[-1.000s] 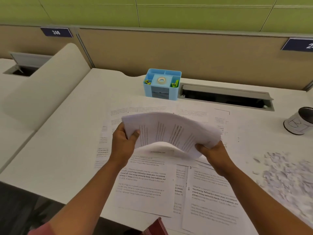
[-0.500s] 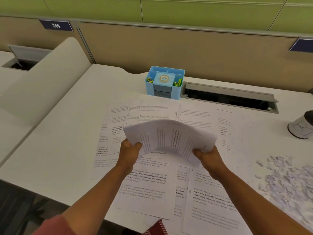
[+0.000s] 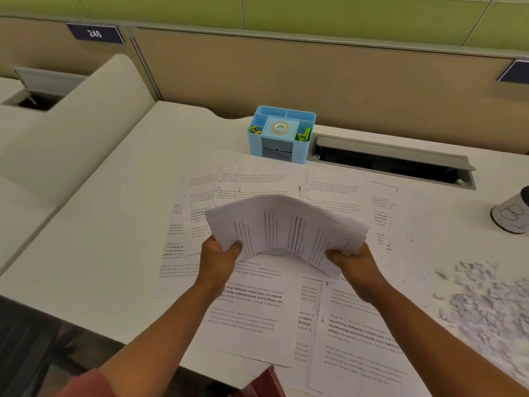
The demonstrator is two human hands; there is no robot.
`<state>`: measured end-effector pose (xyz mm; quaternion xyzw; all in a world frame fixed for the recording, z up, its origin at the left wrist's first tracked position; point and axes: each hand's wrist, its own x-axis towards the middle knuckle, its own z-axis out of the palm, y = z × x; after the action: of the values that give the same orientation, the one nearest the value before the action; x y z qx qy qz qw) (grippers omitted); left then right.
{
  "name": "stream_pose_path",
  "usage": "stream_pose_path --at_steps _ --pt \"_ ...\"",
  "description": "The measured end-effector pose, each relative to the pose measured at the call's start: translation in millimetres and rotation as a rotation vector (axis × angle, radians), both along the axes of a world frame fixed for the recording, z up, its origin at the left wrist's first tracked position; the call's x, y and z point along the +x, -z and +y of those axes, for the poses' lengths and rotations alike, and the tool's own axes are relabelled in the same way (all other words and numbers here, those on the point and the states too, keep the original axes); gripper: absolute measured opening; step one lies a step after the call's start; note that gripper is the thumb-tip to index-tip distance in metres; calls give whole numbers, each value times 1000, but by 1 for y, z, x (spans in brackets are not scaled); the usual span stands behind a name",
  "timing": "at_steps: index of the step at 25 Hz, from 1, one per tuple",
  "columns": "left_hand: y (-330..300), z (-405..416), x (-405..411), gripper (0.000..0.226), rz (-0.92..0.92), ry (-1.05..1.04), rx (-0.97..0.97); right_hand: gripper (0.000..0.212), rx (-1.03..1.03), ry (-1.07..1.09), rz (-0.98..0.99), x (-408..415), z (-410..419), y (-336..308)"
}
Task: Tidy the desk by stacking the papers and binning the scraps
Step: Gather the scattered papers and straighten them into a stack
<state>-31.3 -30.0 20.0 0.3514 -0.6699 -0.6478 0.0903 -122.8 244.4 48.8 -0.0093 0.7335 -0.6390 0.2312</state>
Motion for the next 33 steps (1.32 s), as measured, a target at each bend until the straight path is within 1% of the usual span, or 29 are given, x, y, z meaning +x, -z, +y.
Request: stream_pose_path --at_steps 3,6,9,11,14,16,18,20,22,24,25,28,30,33 --pt "6 -1 3 36 -40 45 27 42 -21 3 -28 2 2 2" --pt "4 -2 4 33 -55 119 14 30 -29 -9 -43 1 2 3" --pt "-17 -11 -1 32 -8 173 -81 24 2 2 -61 -6 3 -7" --pt "-36 -25 -8 33 31 281 -111 23 -17 -5 -59 -13 8 -19" --pt "-63 -45 -14 34 12 449 -135 19 -91 -25 -56 -18 14 -41" --pt "-72 -51 -16 36 -12 492 -110 22 -143 -14 -85 -19 16 -46" --pt "-76 -51 -14 30 -38 439 -37 24 -195 36 -136 -18 16 -45" --pt "-79 -51 -12 17 -84 320 37 28 -234 106 -176 -15 16 -42" --pt "-79 -49 -10 16 -92 180 181 28 -264 172 -204 -10 15 -39" --pt "-77 -36 -9 18 -16 45 413 28 -312 239 -242 -2 9 -36" --pt "-74 -24 -9 22 28 -6 497 30 -341 267 -260 2 5 -33" --pt "-69 18 -14 30 132 -155 632 34 -421 348 -287 14 -10 -28" --pt "-68 41 -16 31 170 -204 704 33 -459 397 -298 23 -19 -27" --pt "-66 63 -16 32 185 -158 801 31 -512 427 -300 37 -30 -25"
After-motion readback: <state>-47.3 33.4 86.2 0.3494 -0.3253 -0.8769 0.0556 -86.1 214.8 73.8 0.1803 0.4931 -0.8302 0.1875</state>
